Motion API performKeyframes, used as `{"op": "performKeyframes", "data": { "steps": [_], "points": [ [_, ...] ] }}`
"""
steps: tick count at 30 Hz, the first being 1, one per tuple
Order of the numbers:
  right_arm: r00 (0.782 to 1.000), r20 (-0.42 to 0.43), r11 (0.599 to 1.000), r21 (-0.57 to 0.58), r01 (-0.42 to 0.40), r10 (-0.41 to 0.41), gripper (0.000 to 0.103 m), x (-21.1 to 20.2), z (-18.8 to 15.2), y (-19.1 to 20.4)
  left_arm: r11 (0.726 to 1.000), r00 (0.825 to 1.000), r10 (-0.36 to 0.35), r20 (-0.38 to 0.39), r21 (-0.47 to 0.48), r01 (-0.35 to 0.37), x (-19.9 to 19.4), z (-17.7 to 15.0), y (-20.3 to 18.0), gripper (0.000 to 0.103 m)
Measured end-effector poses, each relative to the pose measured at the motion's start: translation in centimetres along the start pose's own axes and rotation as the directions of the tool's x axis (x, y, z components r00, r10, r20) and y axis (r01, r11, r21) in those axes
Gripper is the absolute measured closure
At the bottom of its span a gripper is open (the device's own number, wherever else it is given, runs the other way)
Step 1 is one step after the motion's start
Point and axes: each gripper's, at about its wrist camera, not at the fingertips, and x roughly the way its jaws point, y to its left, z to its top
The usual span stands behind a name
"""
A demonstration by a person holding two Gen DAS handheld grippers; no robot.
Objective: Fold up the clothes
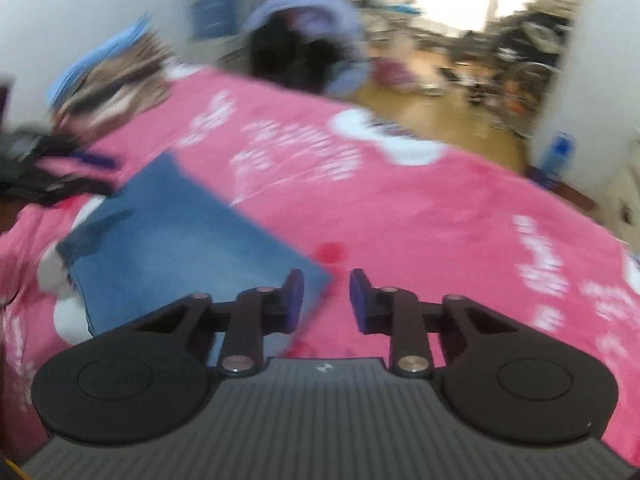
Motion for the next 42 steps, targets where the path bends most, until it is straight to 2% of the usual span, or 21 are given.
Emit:
{"op": "performKeyframes", "data": {
  "steps": [3, 6, 11, 14, 22, 25, 26, 28, 31, 33, 36, 38, 42],
  "points": [
    [0.999, -0.003, 0.998, -0.039, -0.052, 0.052, 0.084, 4.2, 0.0, 1.6, 0.997, 0.997, 0.076, -0.012, 0.030, -0.076, 3.9, 0.2, -0.7, 0.058],
    [0.998, -0.010, 0.998, 0.011, -0.067, 0.068, 0.085, 7.4, -0.2, 1.0, 0.992, 0.992, 0.125, -0.020, -0.017, -0.126, 5.9, -0.6, 0.0, 0.054],
    [0.989, -0.023, 0.988, 0.053, -0.145, 0.147, 0.087, 6.2, -1.4, 1.1, 0.988, 0.990, 0.137, -0.021, -0.072, -0.138, 6.8, -2.5, 0.8, 0.048],
    [0.981, -0.029, 0.978, 0.078, -0.191, 0.194, 0.085, 5.4, -2.1, 1.1, 0.984, 0.990, 0.144, -0.013, -0.109, -0.144, 6.8, -3.2, 1.1, 0.045],
    [0.947, -0.039, 0.940, 0.147, -0.309, 0.318, 0.086, 3.5, -3.9, 1.2, 0.979, 0.989, 0.146, 0.028, -0.146, -0.140, 6.7, -4.2, 1.5, 0.043],
    [0.940, -0.150, 0.945, 0.167, -0.280, 0.305, 0.085, 5.0, -7.6, 3.7, 0.979, 0.990, 0.137, 0.029, -0.154, -0.131, 6.7, -4.5, 1.4, 0.041],
    [0.939, -0.159, 0.944, 0.182, -0.276, 0.305, 0.085, 4.7, -8.4, 3.9, 0.980, 0.990, 0.140, 0.030, -0.149, -0.134, 6.7, -4.5, 1.3, 0.041],
    [0.940, -0.140, 0.933, 0.236, -0.274, 0.311, 0.085, 3.2, -8.6, 3.3, 0.980, 0.989, 0.148, 0.032, -0.142, -0.142, 6.7, -4.5, 1.1, 0.041],
    [0.958, -0.026, 0.922, 0.279, -0.268, 0.286, 0.085, 0.6, -7.7, 2.7, 0.978, 0.989, 0.146, 0.033, -0.158, -0.139, 6.8, -4.6, 1.3, 0.041],
    [0.955, 0.006, 0.927, 0.240, -0.288, 0.295, 0.085, 0.5, -7.2, 3.8, 0.977, 0.988, 0.149, 0.035, -0.158, -0.142, 6.8, -4.6, 1.2, 0.041],
    [0.956, -0.087, 0.958, 0.093, -0.272, 0.280, 0.085, 2.6, -8.8, 7.2, 0.977, 0.988, 0.149, 0.034, -0.158, -0.142, 6.9, -4.6, 1.3, 0.038],
    [0.957, -0.146, 0.967, -0.005, -0.253, 0.250, 0.081, 3.4, -10.5, 9.2, 0.977, 0.990, 0.139, 0.032, -0.166, -0.132, 6.8, -4.6, 1.4, 0.037],
    [0.949, -0.213, 0.965, -0.068, -0.252, 0.233, 0.083, 2.3, -10.6, 9.6, 0.978, 0.988, 0.149, 0.035, -0.153, -0.142, 6.8, -4.6, 1.2, 0.037]
  ]
}}
